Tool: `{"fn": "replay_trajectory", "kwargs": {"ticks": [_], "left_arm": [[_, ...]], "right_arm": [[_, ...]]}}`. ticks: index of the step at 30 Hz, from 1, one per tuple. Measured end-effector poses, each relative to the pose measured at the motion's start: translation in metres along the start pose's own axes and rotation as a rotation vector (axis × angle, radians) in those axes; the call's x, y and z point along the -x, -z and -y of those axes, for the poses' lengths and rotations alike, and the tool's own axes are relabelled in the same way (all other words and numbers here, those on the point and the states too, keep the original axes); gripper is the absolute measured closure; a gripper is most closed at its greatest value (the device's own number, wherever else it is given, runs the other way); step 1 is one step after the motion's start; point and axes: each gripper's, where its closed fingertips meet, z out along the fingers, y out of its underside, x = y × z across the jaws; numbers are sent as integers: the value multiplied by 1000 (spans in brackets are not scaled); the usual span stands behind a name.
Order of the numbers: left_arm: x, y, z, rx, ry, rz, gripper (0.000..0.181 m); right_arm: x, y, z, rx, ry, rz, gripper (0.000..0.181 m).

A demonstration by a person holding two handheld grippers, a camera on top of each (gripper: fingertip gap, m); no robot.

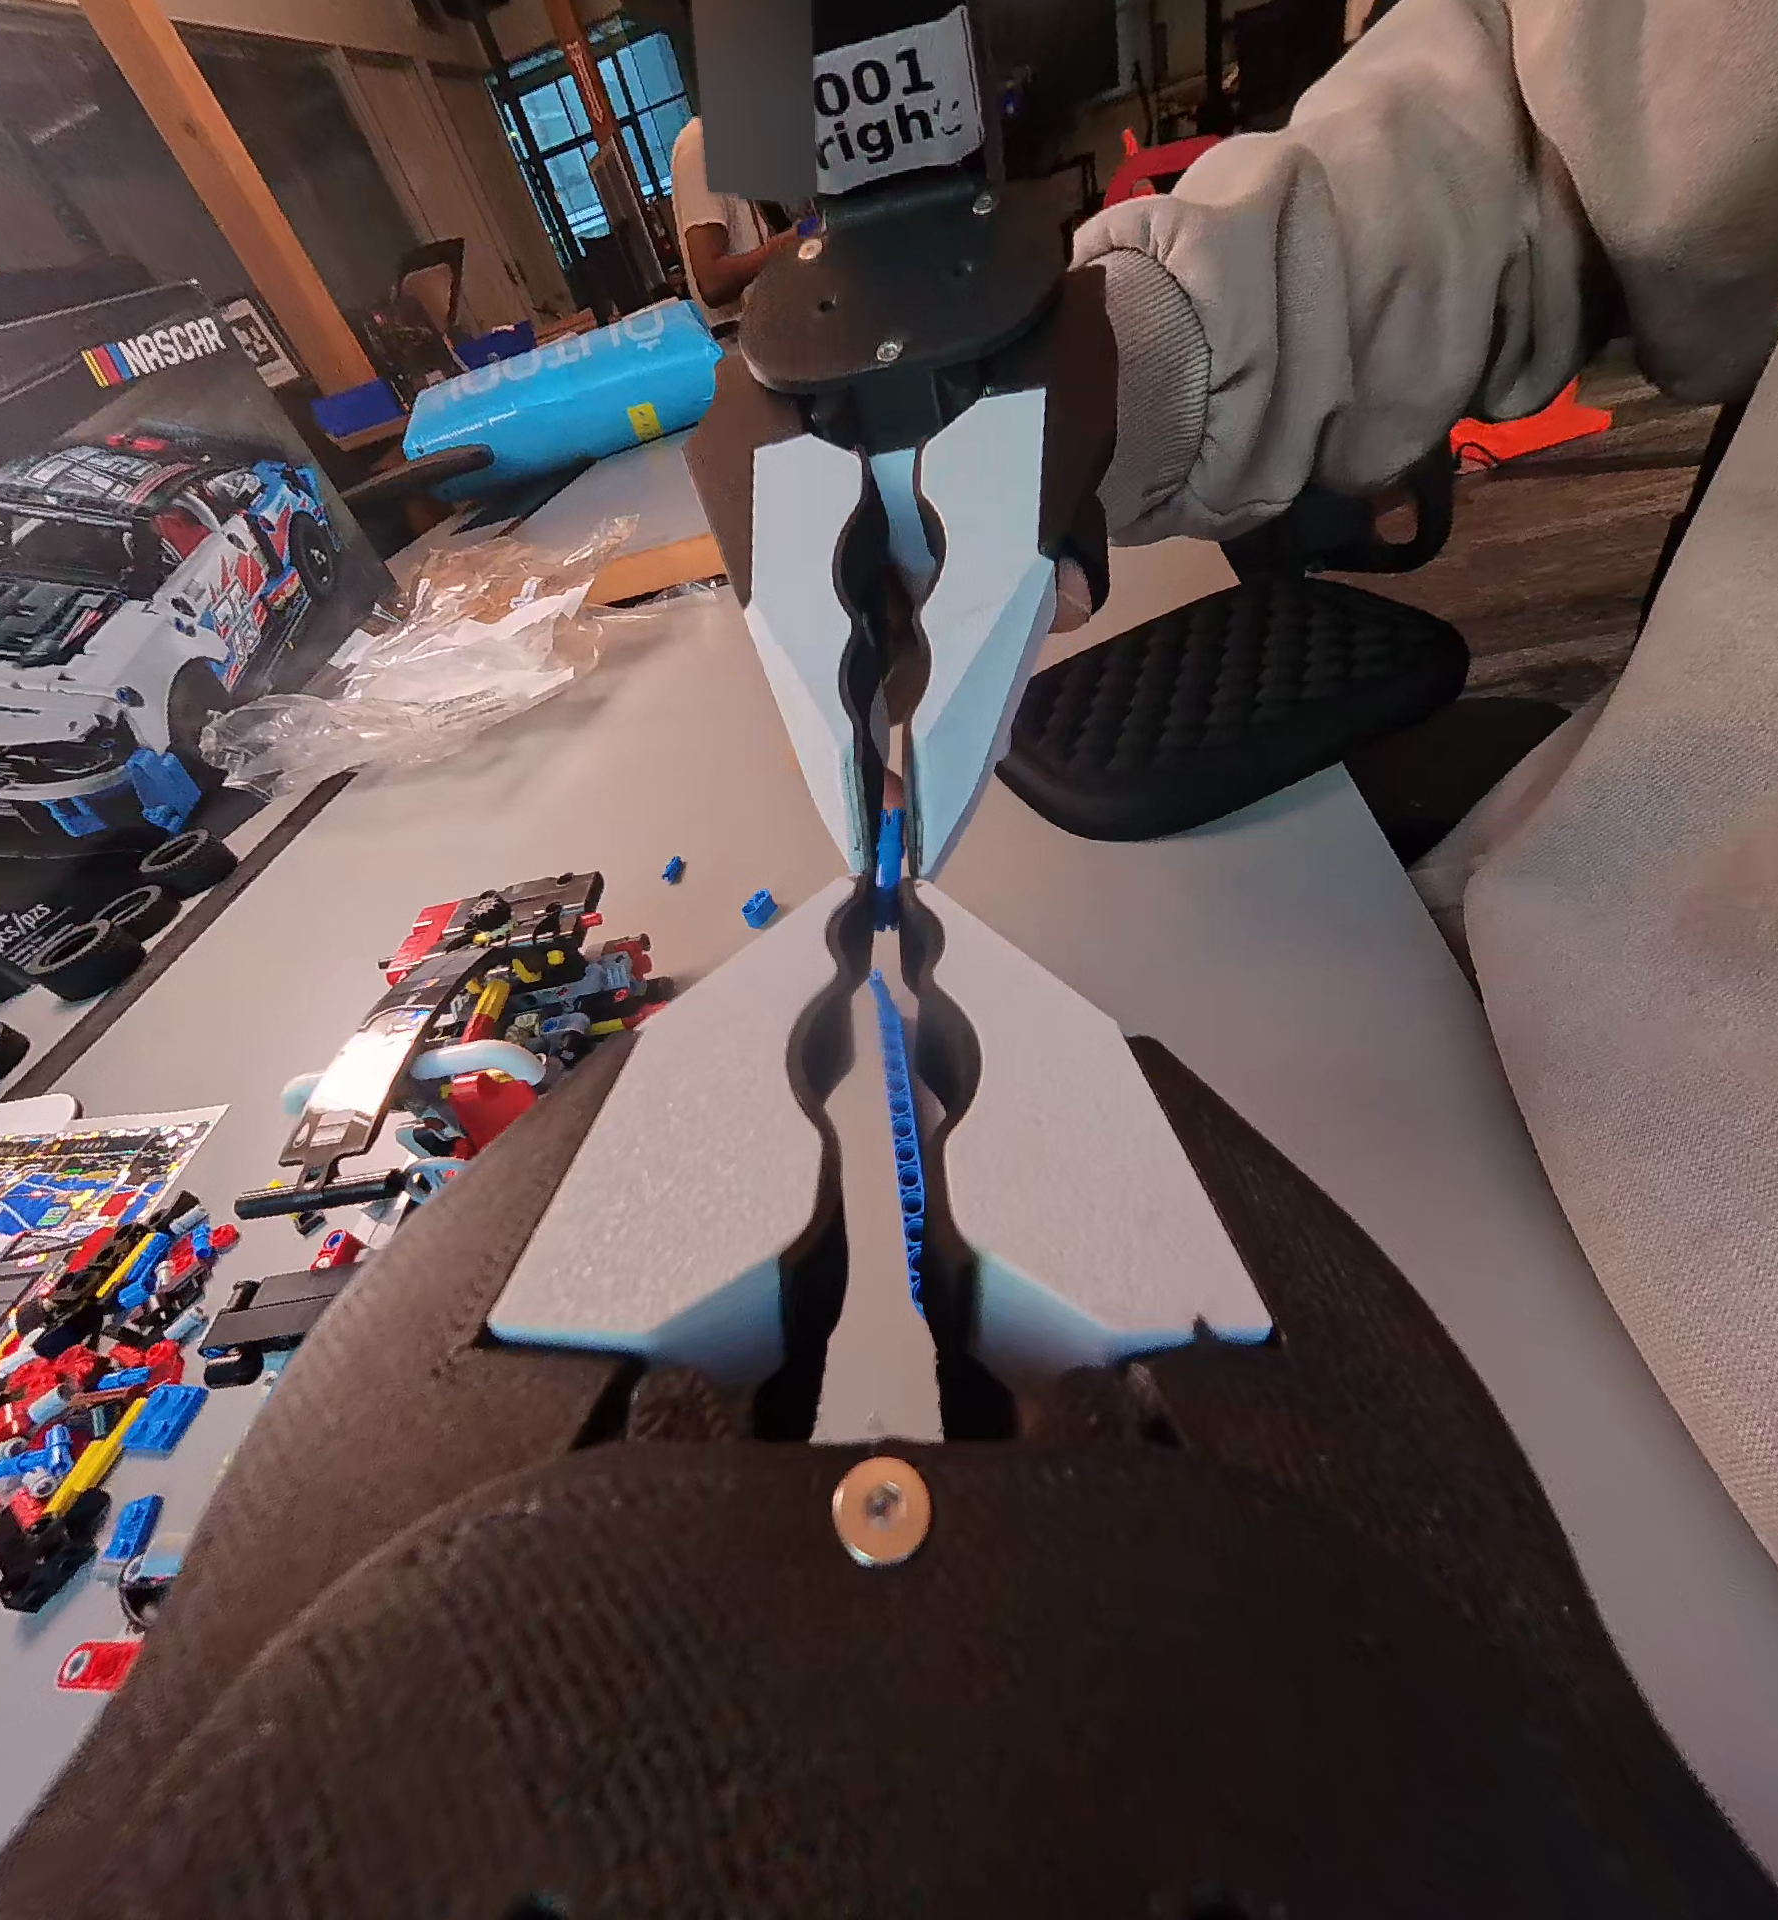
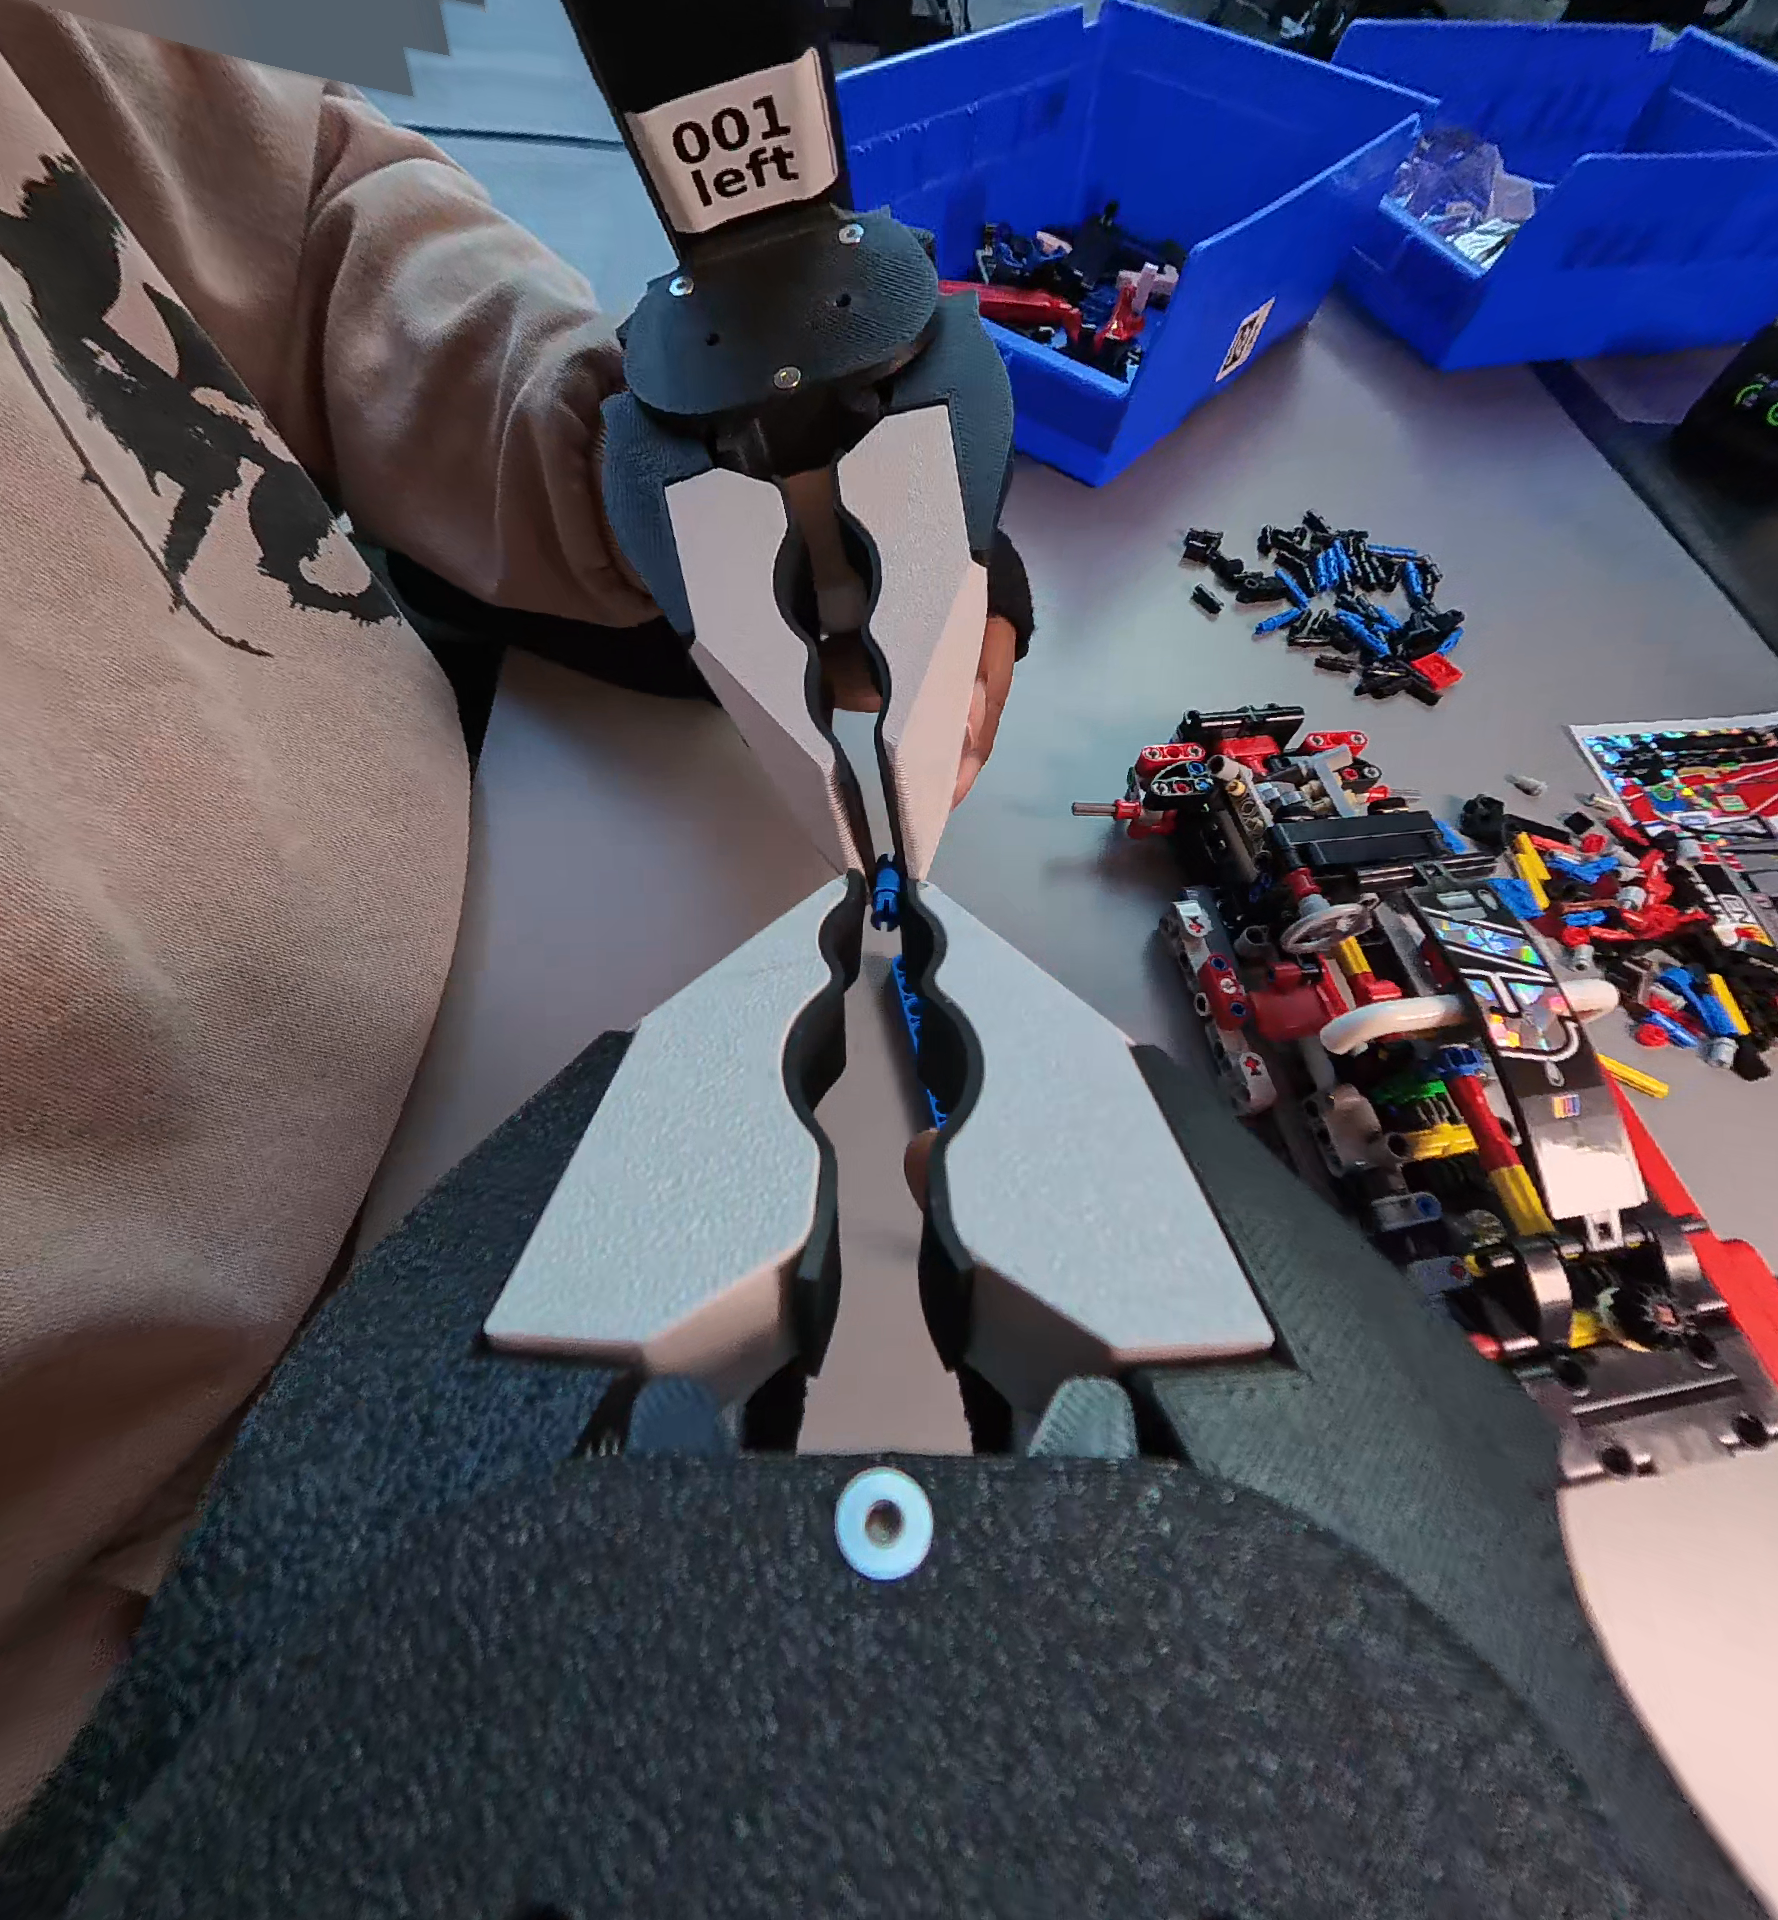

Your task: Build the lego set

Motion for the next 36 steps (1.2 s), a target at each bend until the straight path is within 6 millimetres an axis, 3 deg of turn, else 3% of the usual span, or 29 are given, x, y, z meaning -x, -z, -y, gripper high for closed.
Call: {"fn": "replay_trajectory", "kwargs": {"ticks": [8,11,14,17,19,26,36], "left_arm": [[-1,-2,-2,1,-11,14,179],[3,-2,-11,44,65,4,163],[9,-3,-42,206,164,-17,159],[0,-4,-85,418,250,-83,151],[-5,-3,-101,486,243,-98,153],[-2,-4,-107,516,148,-57,175],[-2,-5,-107,513,154,-56,176]], "right_arm": [[-1,1,-3,0,-84,24,179],[-9,6,-18,100,-38,-13,179],[-21,15,-41,297,-11,-23,179],[-29,14,-65,489,16,-5,179],[-28,10,-78,603,25,33,179],[-27,2,-95,817,24,110,179],[-25,-2,-101,895,6,126,179]]}}
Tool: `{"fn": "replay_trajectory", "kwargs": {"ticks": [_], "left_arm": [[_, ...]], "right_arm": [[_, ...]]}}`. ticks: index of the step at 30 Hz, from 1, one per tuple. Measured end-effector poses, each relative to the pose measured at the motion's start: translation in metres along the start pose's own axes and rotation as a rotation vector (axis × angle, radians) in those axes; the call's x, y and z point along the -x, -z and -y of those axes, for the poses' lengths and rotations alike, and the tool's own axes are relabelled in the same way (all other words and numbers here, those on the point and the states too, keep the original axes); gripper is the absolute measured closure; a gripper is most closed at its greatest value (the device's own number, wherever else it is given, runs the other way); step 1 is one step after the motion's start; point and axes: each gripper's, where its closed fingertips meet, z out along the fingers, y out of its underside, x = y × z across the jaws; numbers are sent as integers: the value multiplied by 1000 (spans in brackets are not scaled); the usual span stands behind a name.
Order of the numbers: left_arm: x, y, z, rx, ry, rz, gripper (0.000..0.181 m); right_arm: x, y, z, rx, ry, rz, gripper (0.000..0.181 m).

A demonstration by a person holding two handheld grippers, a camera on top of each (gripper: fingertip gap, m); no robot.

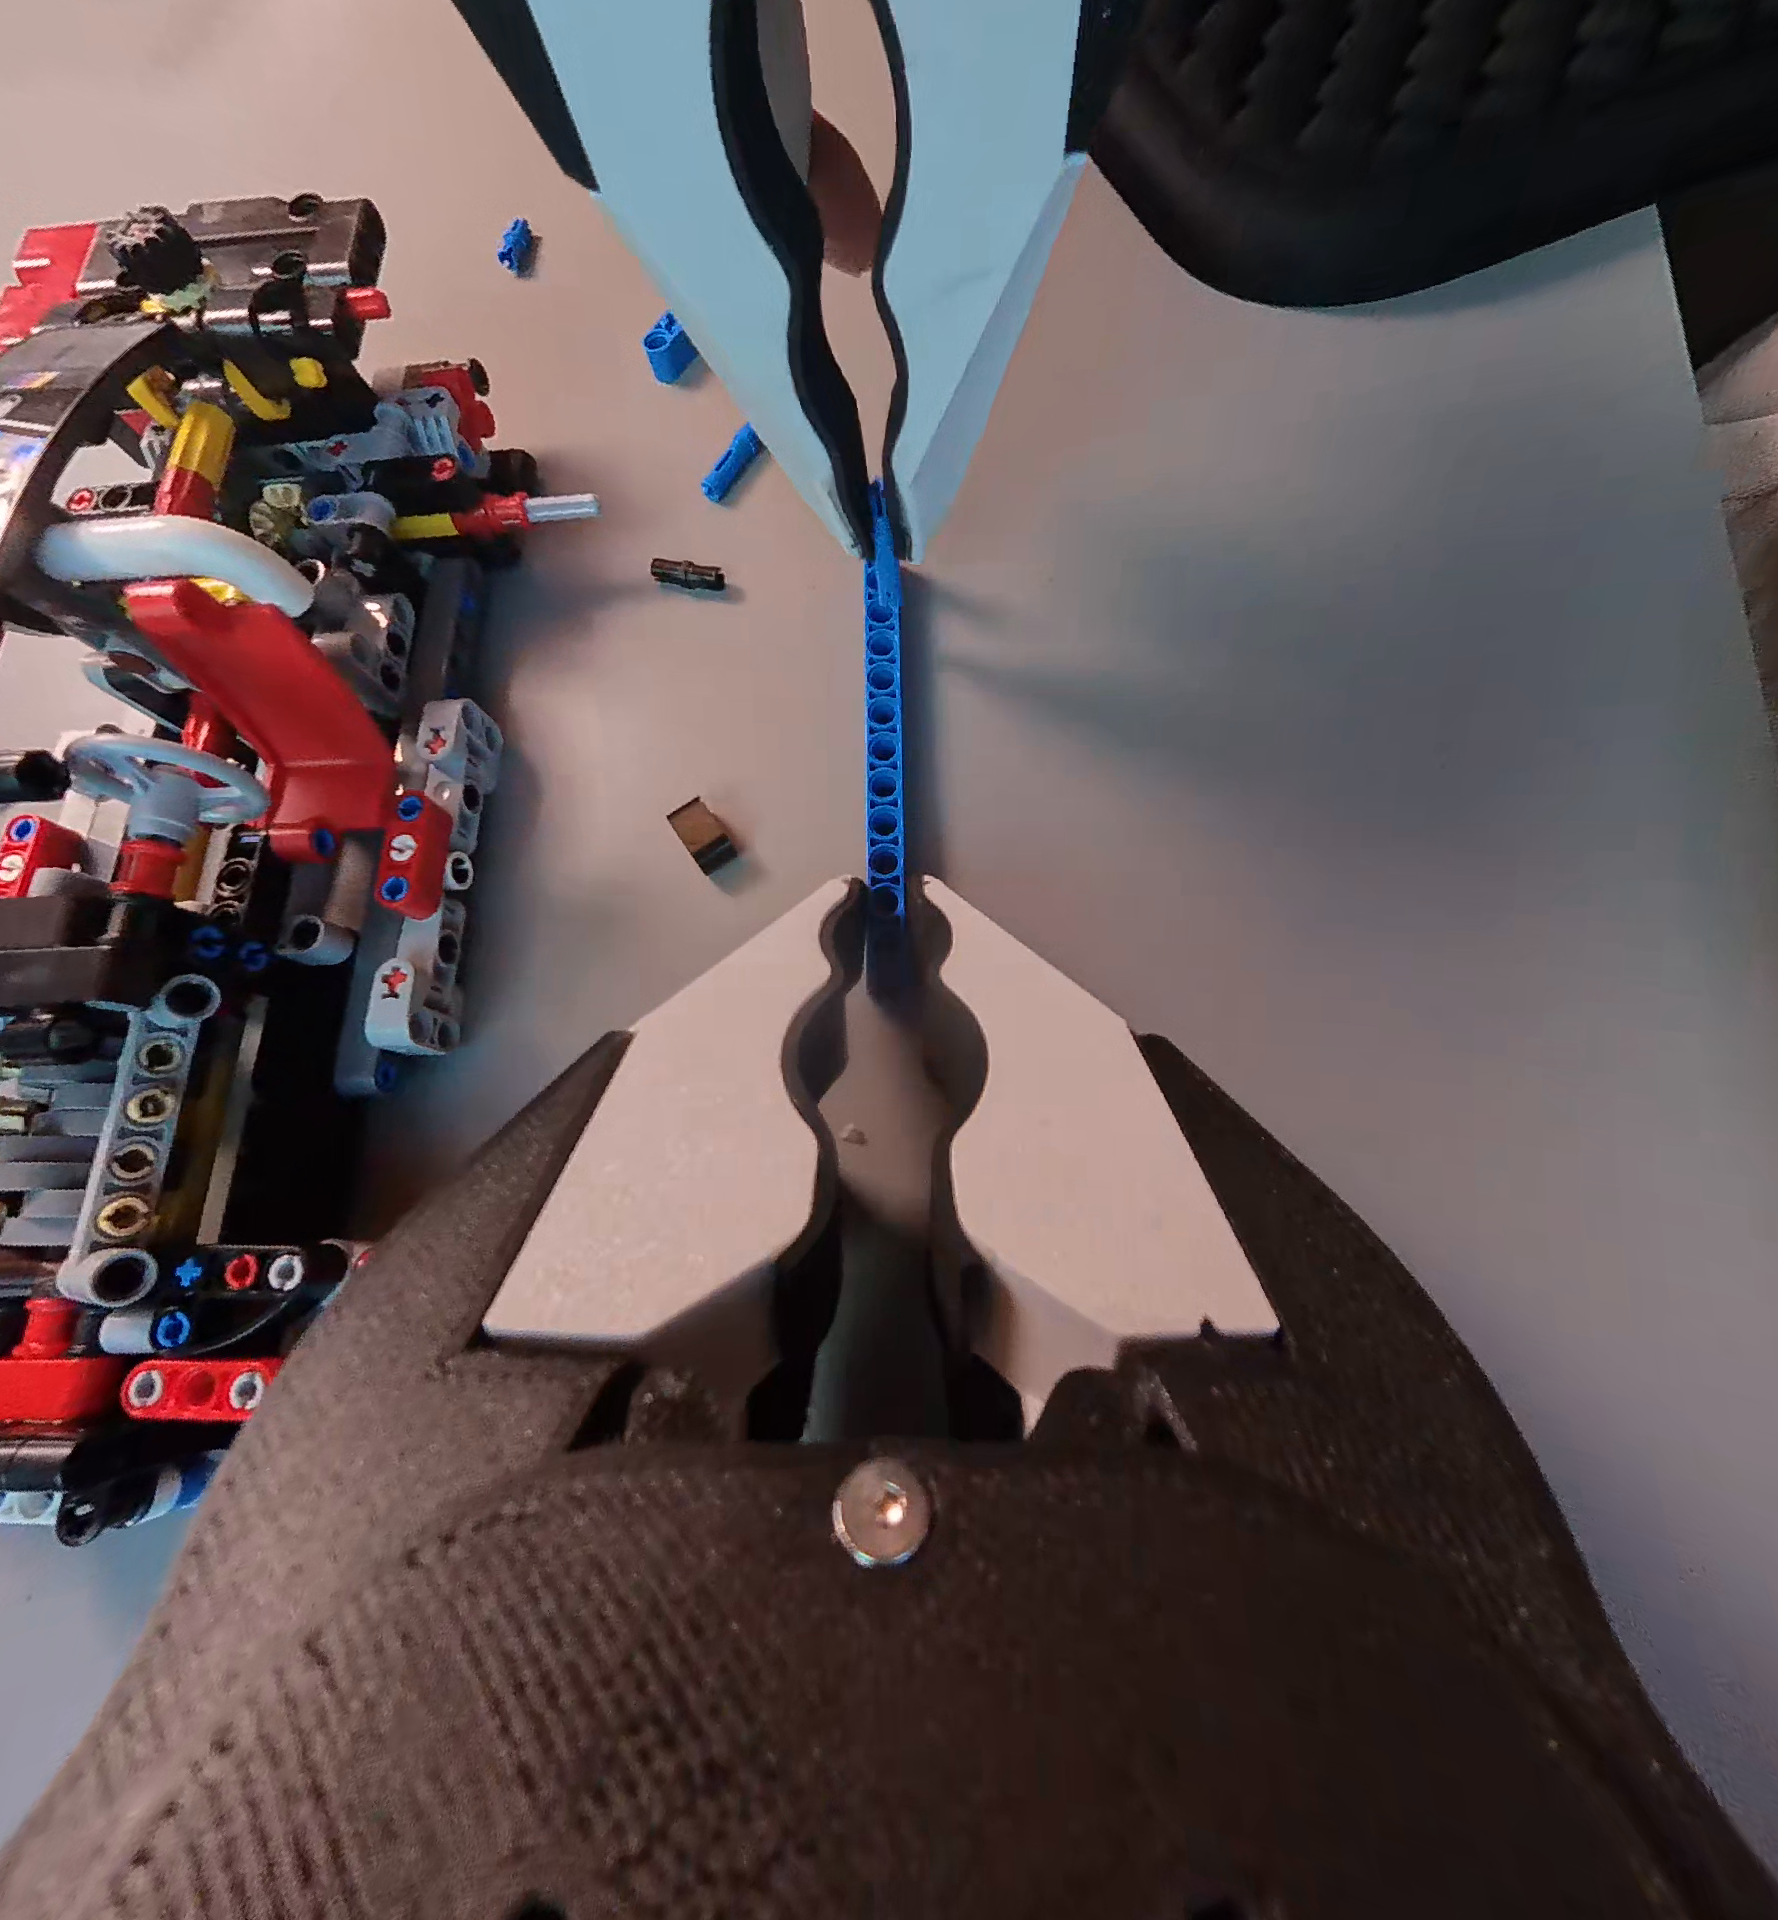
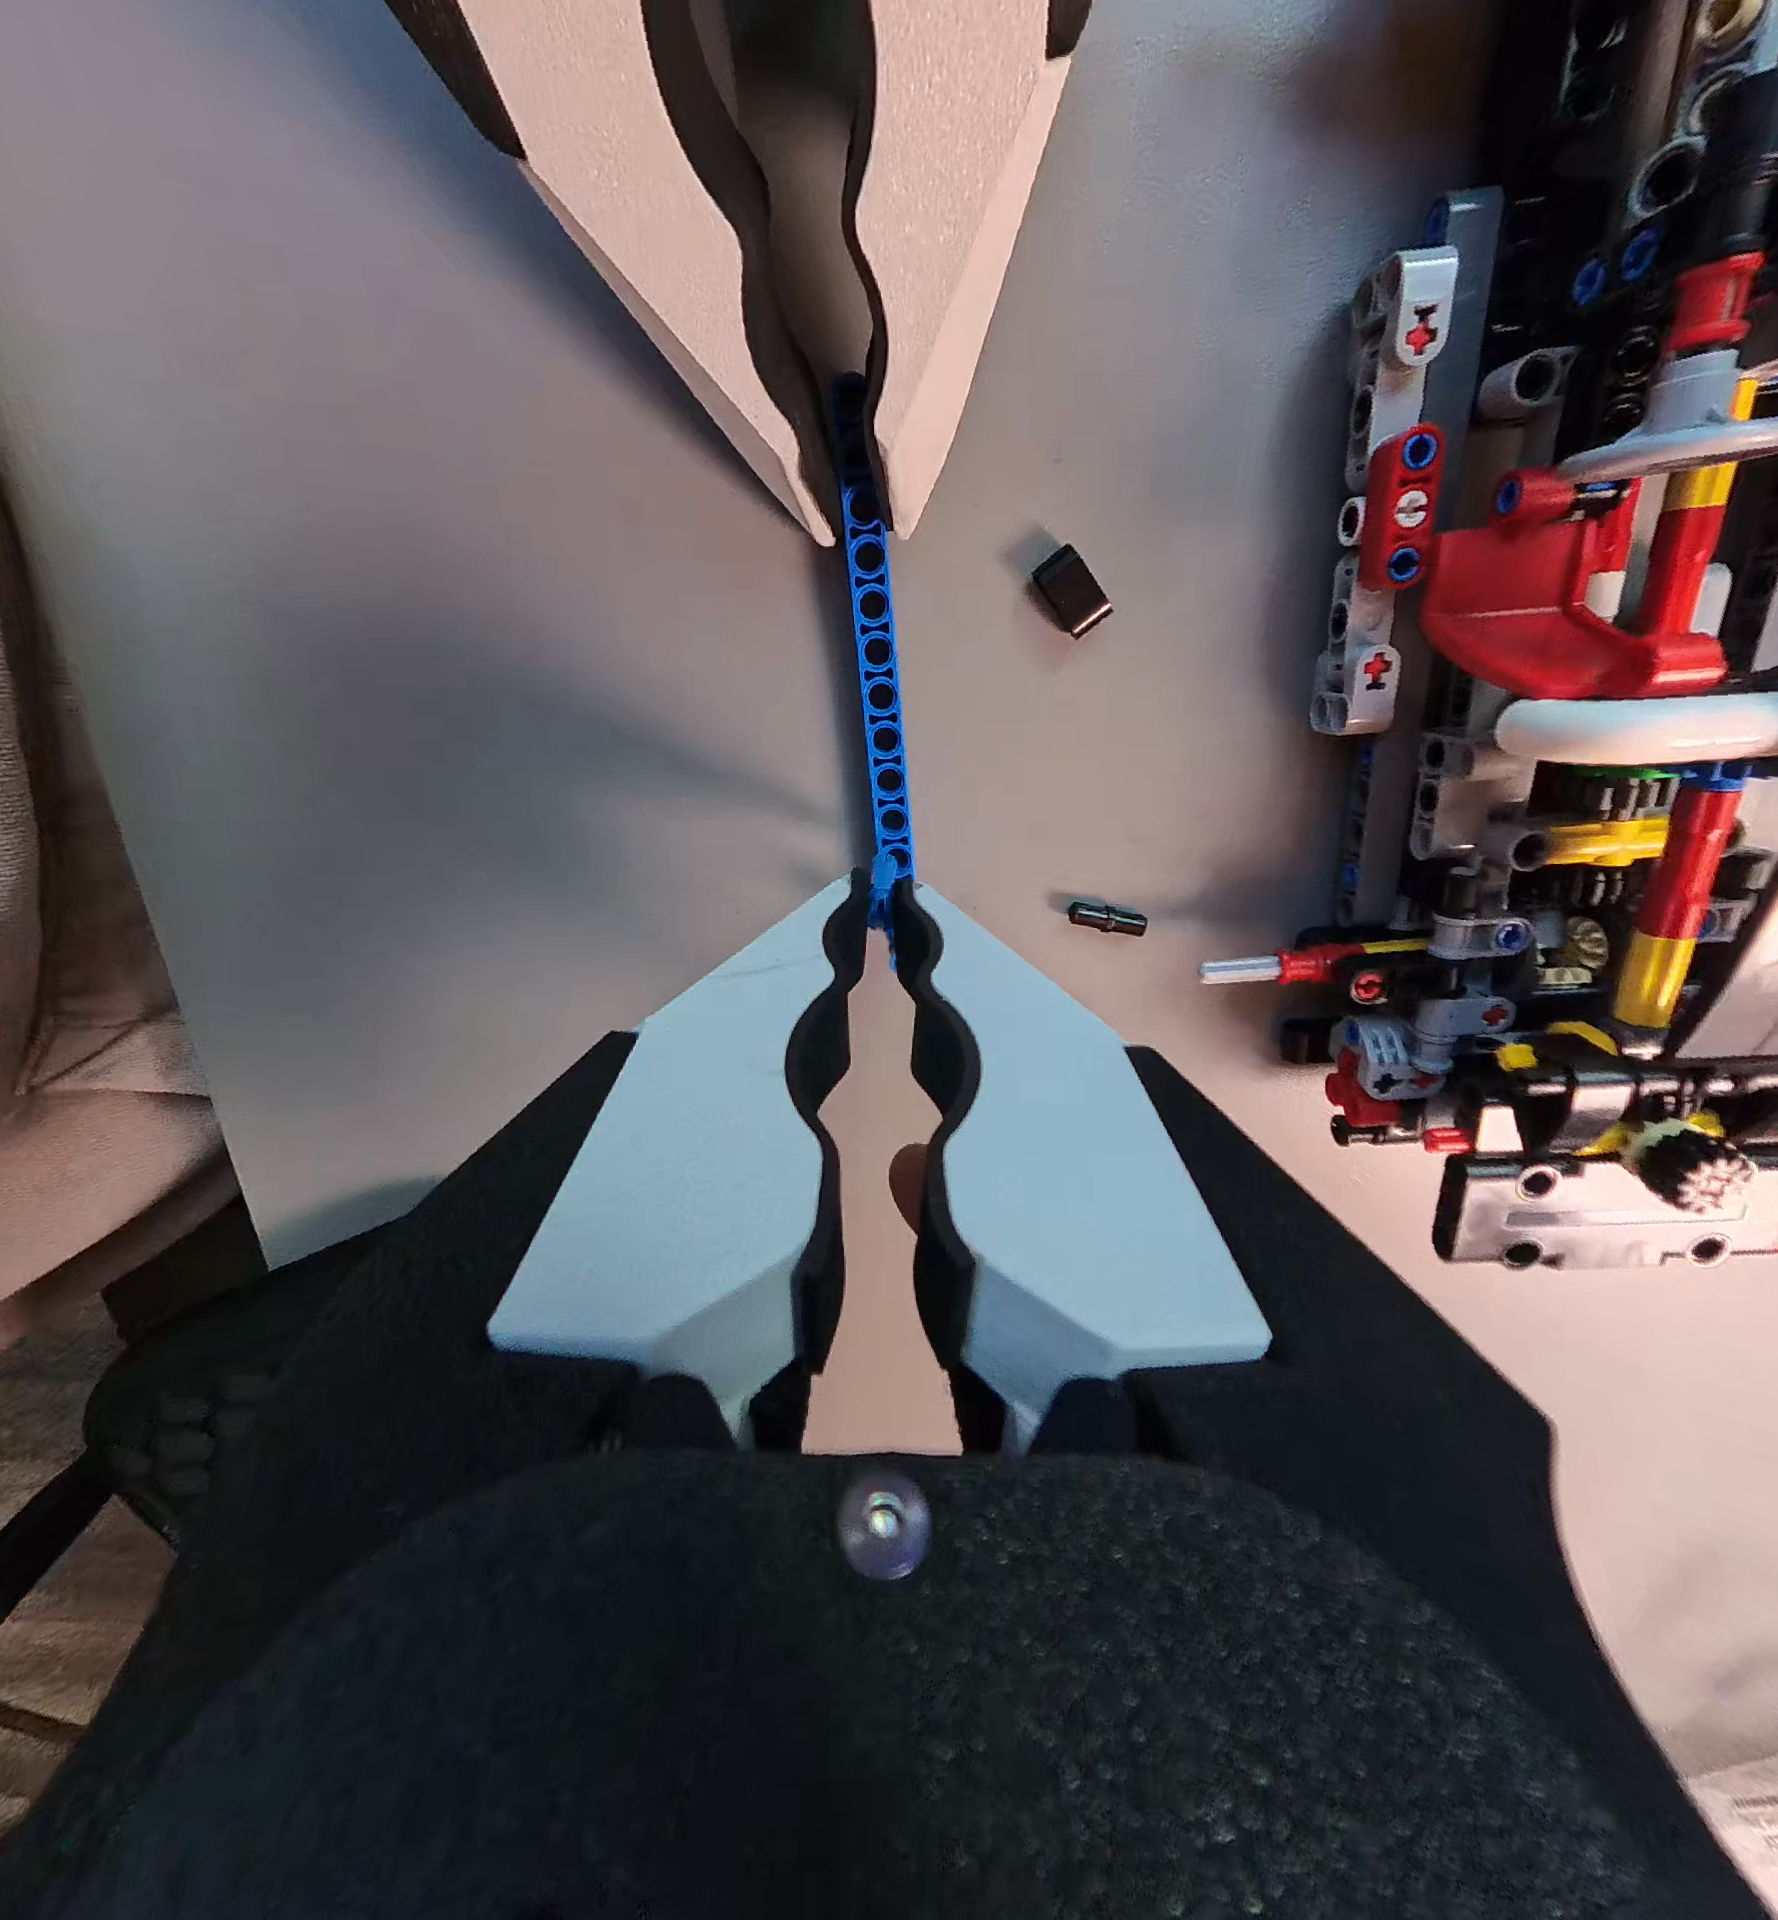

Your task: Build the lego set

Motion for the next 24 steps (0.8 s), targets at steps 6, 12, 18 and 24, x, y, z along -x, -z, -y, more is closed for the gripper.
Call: {"fn": "replay_trajectory", "kwargs": {"ticks": [6,12,18,24], "left_arm": [[0,0,0,0,0,-2,176],[-1,0,0,-1,-3,0,176],[0,0,0,5,-6,11,176],[0,0,-1,8,-7,19,176]], "right_arm": [[-3,-3,-1,28,-1,-4,179],[-2,-4,0,54,4,-3,179],[-2,-7,-9,118,38,-39,180],[-6,-5,-4,86,22,-84,179]]}}
